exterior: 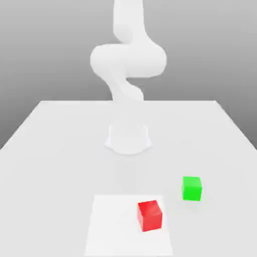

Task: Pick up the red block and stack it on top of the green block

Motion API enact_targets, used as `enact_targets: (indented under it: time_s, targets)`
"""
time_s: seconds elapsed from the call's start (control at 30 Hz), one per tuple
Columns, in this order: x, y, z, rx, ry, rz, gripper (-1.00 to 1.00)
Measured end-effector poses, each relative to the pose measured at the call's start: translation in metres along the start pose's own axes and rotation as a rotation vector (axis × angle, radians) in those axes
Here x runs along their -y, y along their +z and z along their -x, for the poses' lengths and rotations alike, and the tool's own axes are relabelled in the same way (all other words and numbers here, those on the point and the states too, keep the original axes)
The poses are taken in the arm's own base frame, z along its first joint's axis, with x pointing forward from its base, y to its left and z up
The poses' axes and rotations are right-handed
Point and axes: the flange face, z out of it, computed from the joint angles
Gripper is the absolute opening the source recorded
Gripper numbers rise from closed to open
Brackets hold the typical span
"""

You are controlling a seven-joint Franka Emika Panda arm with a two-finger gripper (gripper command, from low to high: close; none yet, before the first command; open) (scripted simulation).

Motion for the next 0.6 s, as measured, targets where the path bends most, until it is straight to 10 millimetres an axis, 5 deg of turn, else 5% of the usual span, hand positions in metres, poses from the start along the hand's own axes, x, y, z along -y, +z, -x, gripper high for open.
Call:
enact_targets:
  time_s: [0.3,0.6]
  targets:
    - [-0.038,0.198,0.07,0.243,-0.089,0.194,0.0]
    - [-0.125,0.33,0.187,0.48,-0.185,0.383,0.0]
